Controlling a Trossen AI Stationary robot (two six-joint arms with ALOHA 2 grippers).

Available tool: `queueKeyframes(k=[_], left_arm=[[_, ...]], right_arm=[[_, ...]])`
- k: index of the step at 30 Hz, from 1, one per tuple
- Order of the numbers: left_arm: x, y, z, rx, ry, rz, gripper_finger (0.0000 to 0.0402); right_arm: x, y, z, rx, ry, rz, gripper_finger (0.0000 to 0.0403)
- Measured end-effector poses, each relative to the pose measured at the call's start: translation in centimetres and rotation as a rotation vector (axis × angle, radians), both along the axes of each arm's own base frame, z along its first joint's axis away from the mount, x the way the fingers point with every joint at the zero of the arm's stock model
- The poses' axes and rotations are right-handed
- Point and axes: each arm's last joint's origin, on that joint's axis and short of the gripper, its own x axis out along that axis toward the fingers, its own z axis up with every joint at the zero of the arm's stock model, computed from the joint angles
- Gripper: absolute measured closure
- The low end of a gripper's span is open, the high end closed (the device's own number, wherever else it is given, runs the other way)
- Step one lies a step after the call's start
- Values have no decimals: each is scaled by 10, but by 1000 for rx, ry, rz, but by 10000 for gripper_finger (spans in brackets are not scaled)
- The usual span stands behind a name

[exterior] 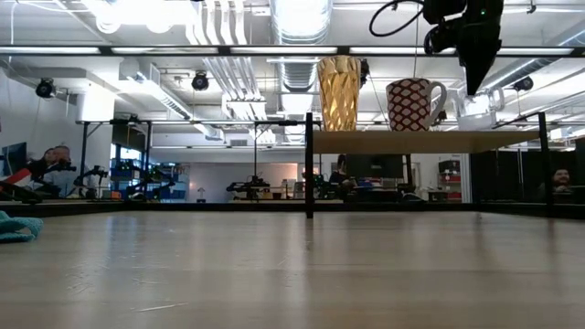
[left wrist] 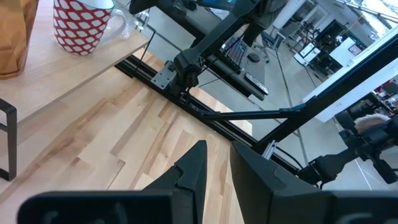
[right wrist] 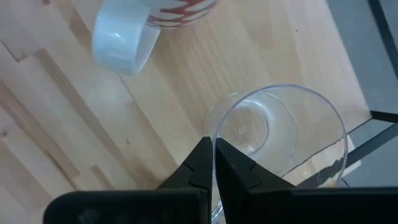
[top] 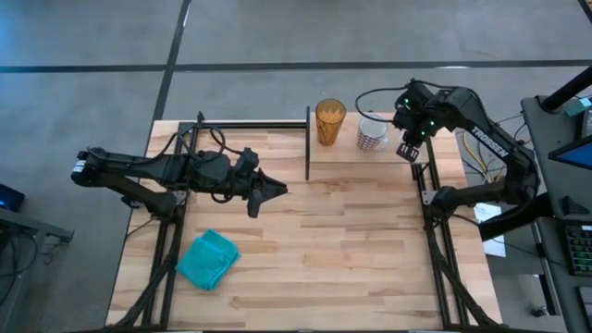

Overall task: Stack small to large cups/mugs on shelf
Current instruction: Put the transparent mug on the shelf

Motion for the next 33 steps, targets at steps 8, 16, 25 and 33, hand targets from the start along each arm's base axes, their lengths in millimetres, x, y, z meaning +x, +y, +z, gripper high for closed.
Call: queueKeyframes(k=[8, 16, 25, 33], left_arm=[[0, 0, 0, 1, 0, 0, 345], [0, 0, 0, 1, 0, 0, 345], [0, 0, 0, 1, 0, 0, 345], [0, 0, 0, 1, 1, 0, 345]], right_arm=[[2, -1, -3, 19, -5, 0, 394], [0, 0, -1, 16, -11, -7, 394], [-1, 1, 2, 6, -18, -8, 394], [-3, 2, 2, -3, 20, -8, 393]])
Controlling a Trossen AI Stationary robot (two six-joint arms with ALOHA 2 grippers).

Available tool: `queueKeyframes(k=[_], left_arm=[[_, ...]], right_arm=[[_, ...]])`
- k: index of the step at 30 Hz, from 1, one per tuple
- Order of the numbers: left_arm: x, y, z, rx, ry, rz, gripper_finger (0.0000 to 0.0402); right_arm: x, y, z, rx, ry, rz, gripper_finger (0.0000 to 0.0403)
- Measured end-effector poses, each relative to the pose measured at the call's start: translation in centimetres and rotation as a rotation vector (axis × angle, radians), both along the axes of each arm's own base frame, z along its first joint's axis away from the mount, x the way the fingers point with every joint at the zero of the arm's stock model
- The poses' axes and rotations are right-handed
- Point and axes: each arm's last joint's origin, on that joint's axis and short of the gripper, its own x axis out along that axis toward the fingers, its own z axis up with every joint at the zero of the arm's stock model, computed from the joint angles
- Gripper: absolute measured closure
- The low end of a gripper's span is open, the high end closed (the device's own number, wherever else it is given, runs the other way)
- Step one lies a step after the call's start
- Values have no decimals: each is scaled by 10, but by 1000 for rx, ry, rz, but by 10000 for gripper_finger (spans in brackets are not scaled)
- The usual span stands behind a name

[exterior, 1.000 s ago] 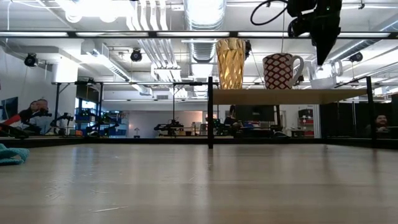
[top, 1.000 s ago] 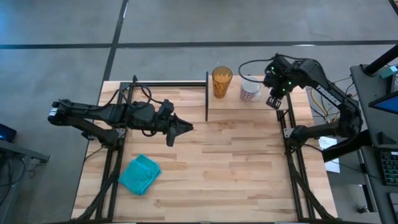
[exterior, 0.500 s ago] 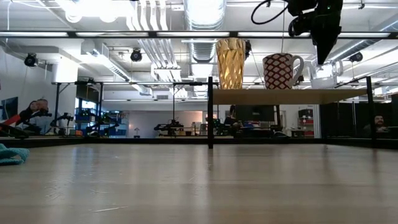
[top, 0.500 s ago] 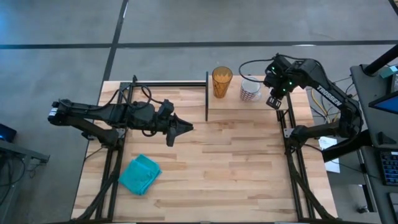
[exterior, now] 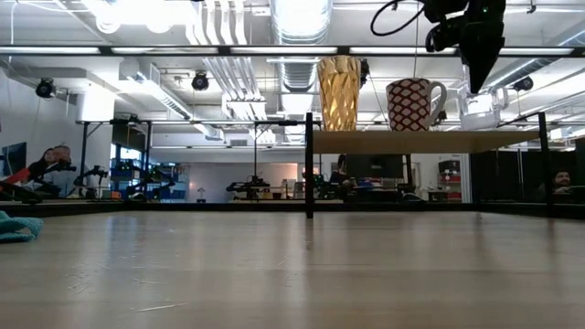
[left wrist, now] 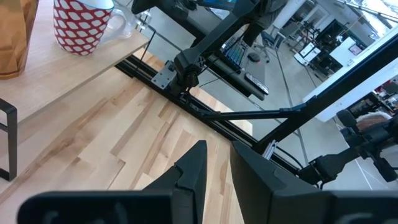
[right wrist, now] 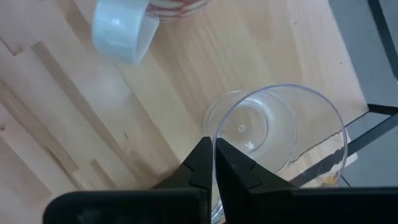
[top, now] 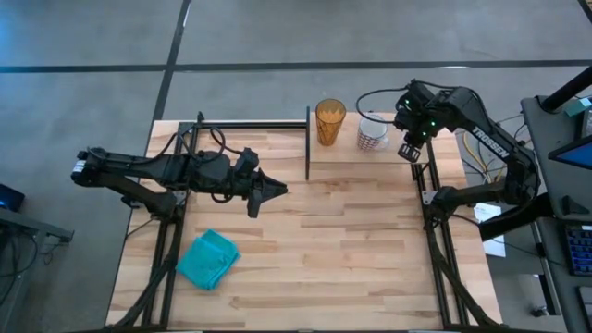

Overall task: Stack small to large cups/mugs on shelf
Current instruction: Put the transparent mug on the shelf

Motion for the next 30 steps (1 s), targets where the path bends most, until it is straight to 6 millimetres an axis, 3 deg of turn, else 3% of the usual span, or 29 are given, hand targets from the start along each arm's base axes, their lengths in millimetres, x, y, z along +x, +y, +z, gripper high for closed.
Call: queueKeyframes(k=[8, 19, 30], left_arm=[[0, 0, 0, -1, -1, 0, 345], [-1, 0, 8, -6, -30, 0, 345], [-1, 0, 8, -6, -30, 0, 345]], right_arm=[[-1, 0, 0, 2, 24, -23, 385], [-6, 2, -1, -18, 90, -52, 308], [-6, 1, 0, -51, 123, -33, 320]])
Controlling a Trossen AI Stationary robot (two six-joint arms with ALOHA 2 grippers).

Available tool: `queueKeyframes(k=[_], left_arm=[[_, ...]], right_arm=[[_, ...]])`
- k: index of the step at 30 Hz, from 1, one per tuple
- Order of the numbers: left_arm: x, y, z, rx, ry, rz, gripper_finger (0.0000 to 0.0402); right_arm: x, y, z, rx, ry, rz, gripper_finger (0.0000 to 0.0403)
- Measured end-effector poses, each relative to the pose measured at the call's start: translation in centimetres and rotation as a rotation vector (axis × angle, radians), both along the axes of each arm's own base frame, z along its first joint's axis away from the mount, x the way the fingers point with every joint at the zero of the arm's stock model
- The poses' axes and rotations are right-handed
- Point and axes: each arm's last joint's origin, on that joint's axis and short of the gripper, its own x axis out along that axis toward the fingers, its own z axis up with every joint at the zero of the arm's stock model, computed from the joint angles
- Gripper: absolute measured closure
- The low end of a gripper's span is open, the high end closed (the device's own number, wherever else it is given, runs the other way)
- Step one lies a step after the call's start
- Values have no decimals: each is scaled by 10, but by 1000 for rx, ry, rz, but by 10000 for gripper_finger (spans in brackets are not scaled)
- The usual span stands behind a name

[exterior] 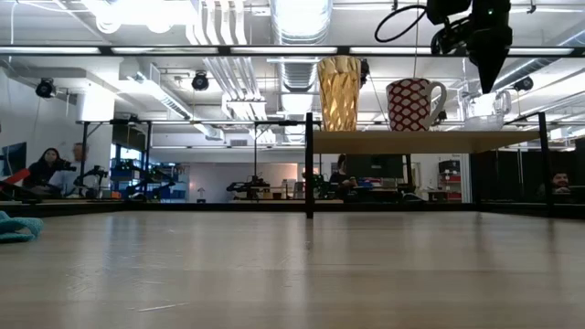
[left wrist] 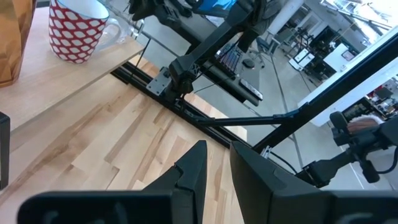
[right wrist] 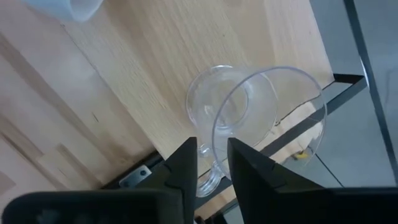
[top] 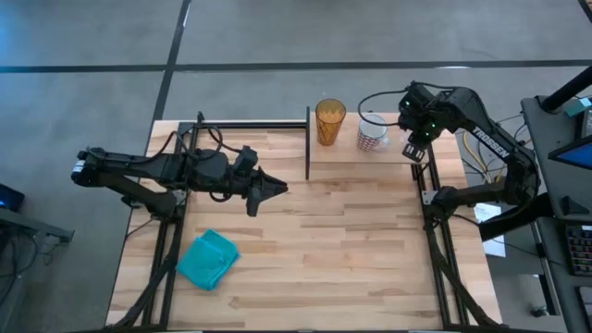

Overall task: Stack small to large cups/mugs on shelf
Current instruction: Put the transparent mug on the shelf

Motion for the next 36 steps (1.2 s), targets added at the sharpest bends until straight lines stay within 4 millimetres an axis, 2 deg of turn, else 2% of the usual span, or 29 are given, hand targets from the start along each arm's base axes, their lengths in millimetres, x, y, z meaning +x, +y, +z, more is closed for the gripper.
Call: queueKeyframes(k=[12, 23, 36], left_arm=[[0, 0, 0, 1, 1, 0, 345], [0, 0, 0, 1, 1, -1, 345], [0, 0, 0, -3, 1, -15, 345]], right_arm=[[0, 0, -1, 6, 30, 106, 329], [1, 0, -6, 21, 66, 196, 391], [1, 0, -6, 29, 93, 319, 394]])
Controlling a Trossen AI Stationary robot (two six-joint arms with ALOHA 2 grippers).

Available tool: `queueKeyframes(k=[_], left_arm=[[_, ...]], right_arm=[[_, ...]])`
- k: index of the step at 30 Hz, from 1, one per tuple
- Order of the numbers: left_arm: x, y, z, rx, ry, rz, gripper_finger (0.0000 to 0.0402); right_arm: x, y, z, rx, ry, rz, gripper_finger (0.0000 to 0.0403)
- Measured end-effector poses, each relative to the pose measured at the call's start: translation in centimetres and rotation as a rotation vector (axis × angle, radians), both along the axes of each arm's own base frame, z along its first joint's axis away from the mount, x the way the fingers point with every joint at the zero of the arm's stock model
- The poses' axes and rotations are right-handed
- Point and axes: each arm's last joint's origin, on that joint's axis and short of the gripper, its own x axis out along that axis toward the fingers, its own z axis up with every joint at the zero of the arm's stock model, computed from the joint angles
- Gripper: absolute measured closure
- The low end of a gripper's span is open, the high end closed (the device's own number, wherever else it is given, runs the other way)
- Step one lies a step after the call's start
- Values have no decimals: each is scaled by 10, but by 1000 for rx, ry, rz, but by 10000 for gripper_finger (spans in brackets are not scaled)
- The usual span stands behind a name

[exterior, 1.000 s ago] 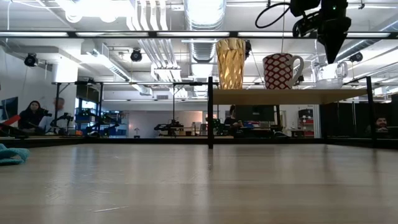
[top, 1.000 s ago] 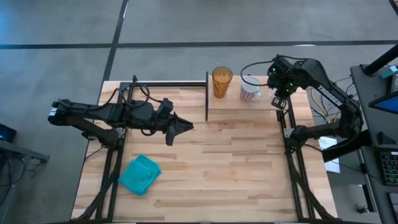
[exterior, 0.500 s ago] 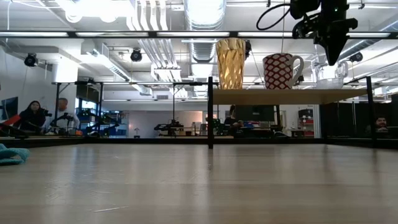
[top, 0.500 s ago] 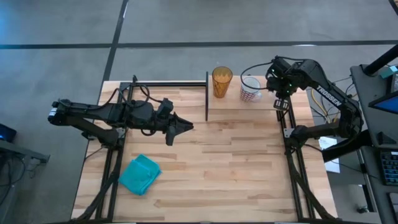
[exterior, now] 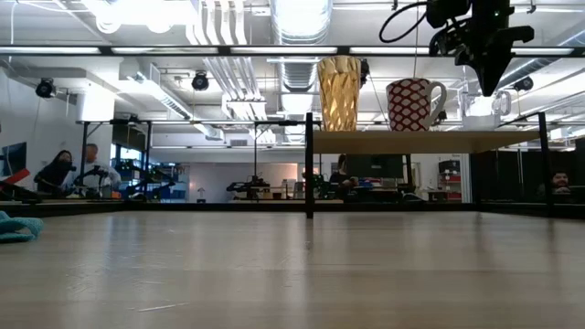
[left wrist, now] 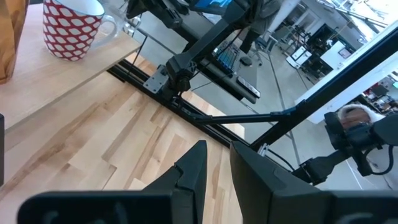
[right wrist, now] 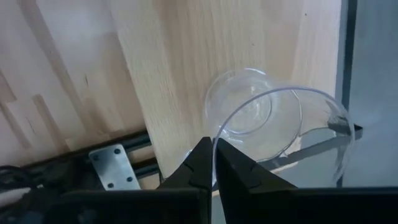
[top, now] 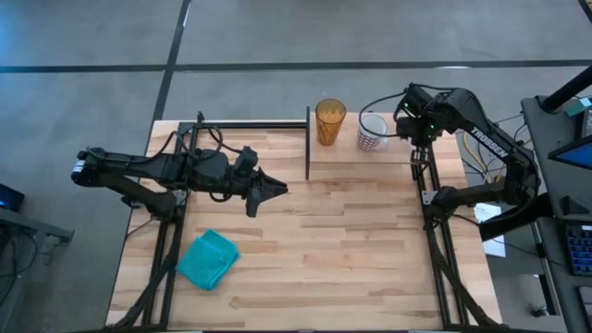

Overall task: Stack small to large cups/mugs on shelf
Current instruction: Put the transparent mug on the shelf

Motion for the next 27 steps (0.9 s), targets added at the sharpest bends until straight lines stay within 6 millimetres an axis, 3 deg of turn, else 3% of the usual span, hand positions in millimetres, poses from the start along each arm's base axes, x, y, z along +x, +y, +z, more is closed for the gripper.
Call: queueKeyframes(k=[17, 27], left_arm=[[0, -1, 0, -5, 1, -18, 345], [0, -1, 0, -5, 1, -20, 345]], right_arm=[[1, 3, 0, 72, -49, 98, 391], [0, 2, 0, 41, -18, 71, 335]])
